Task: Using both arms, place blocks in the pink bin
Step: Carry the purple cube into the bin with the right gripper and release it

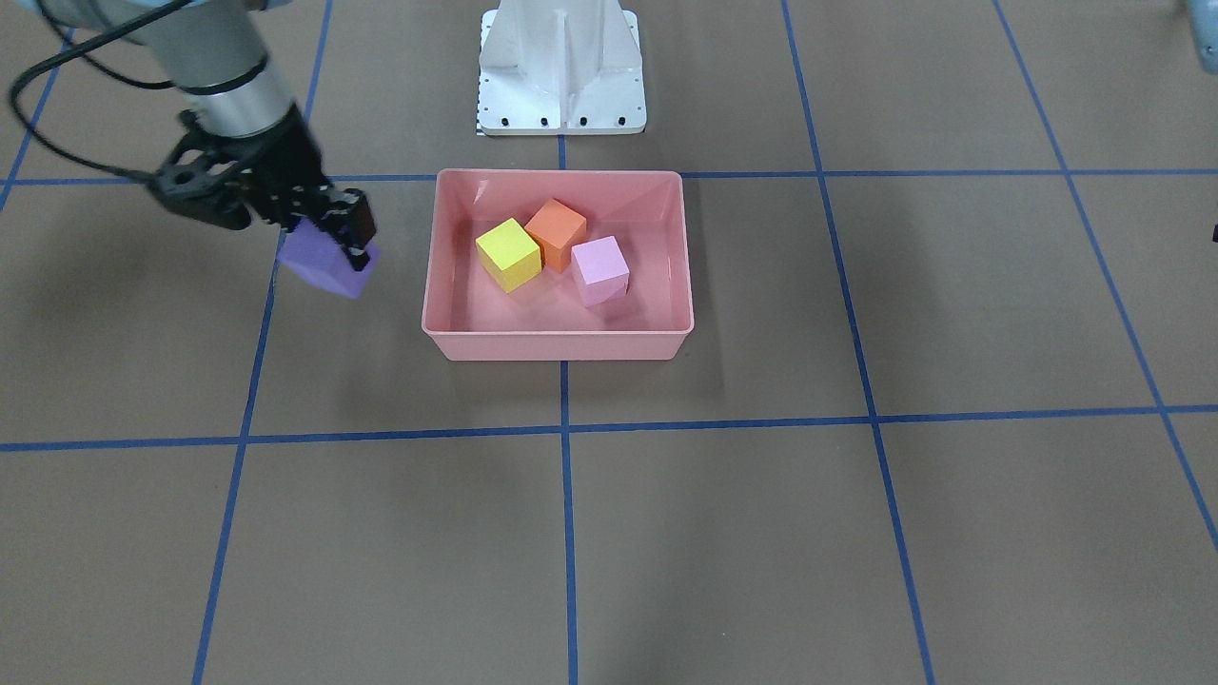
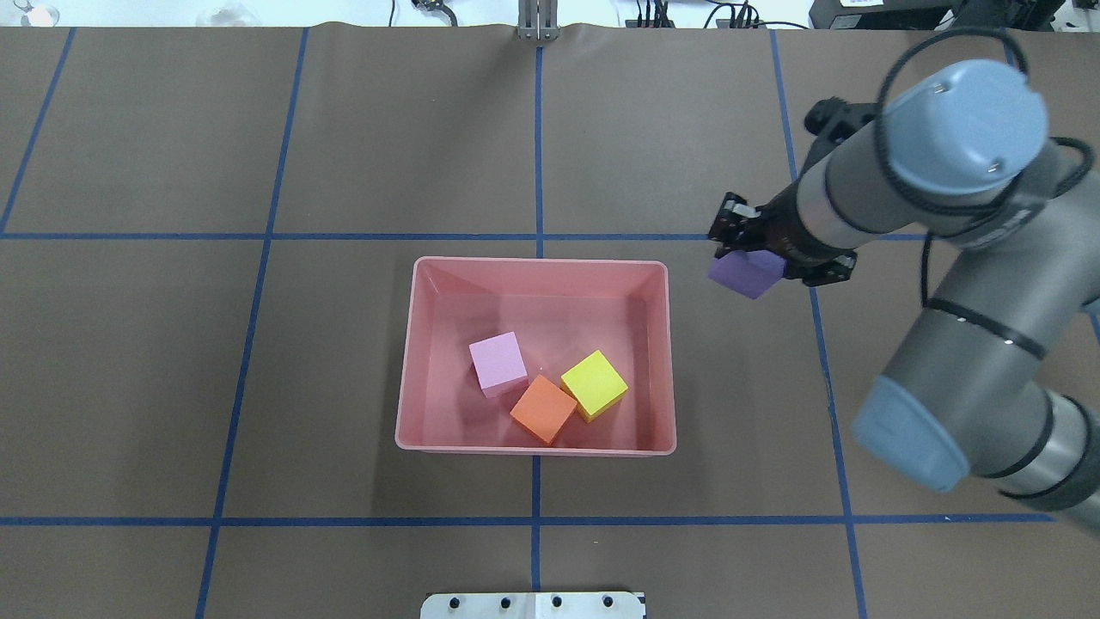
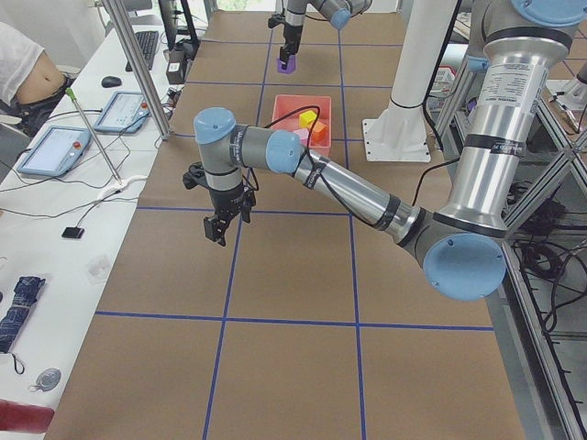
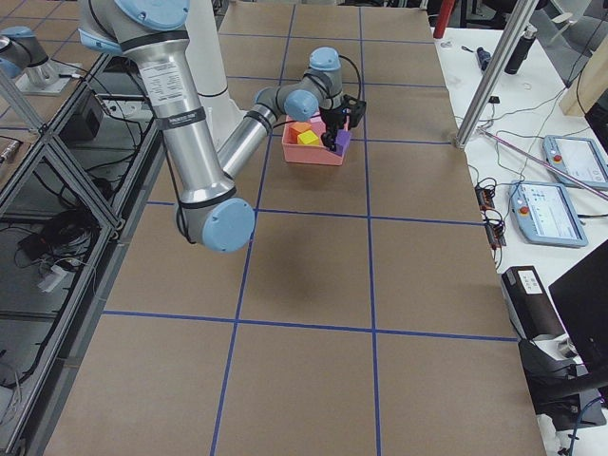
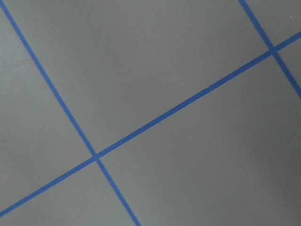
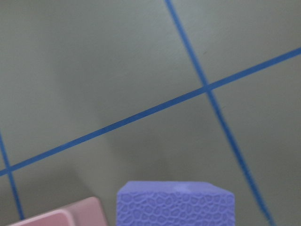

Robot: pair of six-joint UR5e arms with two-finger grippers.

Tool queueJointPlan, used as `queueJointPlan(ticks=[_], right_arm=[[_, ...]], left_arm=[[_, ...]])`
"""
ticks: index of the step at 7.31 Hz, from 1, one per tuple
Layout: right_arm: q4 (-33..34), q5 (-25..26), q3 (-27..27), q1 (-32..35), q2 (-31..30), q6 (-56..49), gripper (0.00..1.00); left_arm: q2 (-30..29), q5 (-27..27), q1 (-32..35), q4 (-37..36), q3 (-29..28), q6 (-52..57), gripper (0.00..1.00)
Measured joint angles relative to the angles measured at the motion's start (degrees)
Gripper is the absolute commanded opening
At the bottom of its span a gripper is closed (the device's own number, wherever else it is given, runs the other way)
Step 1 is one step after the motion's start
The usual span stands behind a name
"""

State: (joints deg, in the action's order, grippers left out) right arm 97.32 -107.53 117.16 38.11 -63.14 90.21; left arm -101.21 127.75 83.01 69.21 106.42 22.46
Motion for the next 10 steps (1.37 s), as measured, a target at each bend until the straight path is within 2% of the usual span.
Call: queueJointPlan(ticks=[1,3,6,8,10], right_arm=[[3.42,3.88,-2.25,-4.22,5.63,4.25,0.98],[5.43,6.78,-7.09,-7.46,12.4,7.57,1.0],[6.6,5.75,-8.0,-4.62,13.87,3.89,1.0],[7.71,-1.03,-7.58,3.75,11.07,-6.58,1.0],[7.54,-8.85,-6.8,13.62,4.16,-24.28,1.0]], left_arm=[[0.66,0.5,0.38,0.03,-0.28,0.61,1.0],[1.75,1.56,0.57,0.07,-0.4,0.82,1.0],[3.16,3.51,0.59,0.13,-0.61,0.2,1.0],[3.35,3.59,1.49,0.62,-1.85,0.1,1.0],[3.76,4.95,4.34,2.43,-3.54,-1.3,1.0]])
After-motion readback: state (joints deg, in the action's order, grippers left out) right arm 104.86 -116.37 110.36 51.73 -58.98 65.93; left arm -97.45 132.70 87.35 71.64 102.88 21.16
